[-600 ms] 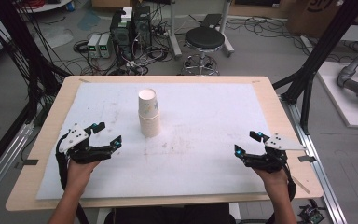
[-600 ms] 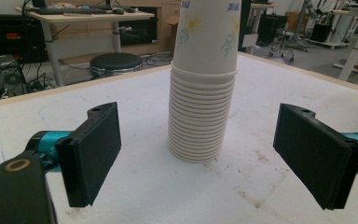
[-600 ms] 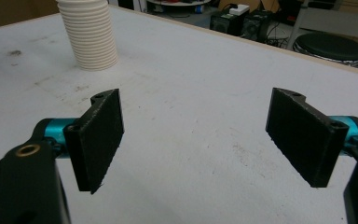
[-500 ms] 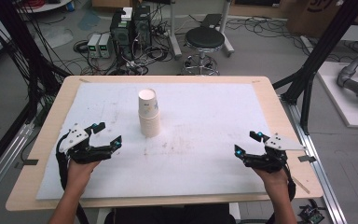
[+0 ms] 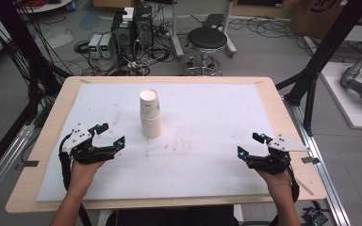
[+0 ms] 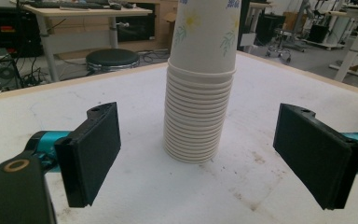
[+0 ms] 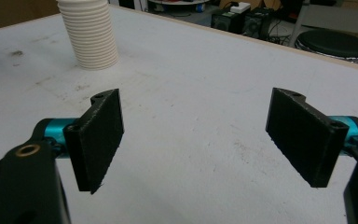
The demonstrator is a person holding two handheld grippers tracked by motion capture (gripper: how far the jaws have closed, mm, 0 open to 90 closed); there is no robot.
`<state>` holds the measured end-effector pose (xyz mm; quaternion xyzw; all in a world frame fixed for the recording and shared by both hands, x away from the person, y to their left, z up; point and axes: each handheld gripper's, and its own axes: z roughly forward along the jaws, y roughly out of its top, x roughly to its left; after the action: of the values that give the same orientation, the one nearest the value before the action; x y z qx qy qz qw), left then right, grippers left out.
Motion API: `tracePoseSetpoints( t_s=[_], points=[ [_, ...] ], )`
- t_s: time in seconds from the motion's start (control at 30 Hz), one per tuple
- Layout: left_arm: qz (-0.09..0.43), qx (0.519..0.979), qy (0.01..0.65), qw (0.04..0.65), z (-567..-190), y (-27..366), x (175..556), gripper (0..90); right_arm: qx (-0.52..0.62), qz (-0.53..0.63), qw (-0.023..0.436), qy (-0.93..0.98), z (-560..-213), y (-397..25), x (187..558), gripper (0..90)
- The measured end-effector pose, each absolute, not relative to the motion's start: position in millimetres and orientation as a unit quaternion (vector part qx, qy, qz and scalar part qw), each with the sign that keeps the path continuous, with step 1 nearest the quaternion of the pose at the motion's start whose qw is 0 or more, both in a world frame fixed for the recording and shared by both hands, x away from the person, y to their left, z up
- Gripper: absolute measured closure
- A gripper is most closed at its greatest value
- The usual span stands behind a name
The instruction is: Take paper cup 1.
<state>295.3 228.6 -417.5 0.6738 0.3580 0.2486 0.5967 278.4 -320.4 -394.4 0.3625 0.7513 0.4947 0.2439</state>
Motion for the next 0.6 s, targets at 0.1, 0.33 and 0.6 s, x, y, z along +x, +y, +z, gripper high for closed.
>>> tracePoseSetpoints(
  t_s=[0.1,0.33,0.6],
  points=[
    [0.252,0.672,0.361,0.596,-416.7,229.6,294.5,14.8,0.361,0.494,0.246,0.751,-393.6,-319.6,277.3,19.4],
    [0.256,0.675,0.357,0.593,-410.0,230.6,294.3,15.0,0.359,0.49,0.241,0.757,-391.7,-313.8,278.5,19.4],
    [0.247,0.681,0.347,0.595,-395.4,216.6,306.9,15.0,0.35,0.494,0.236,0.76,-387.9,-305.8,282.7,19.4]
  ],
)
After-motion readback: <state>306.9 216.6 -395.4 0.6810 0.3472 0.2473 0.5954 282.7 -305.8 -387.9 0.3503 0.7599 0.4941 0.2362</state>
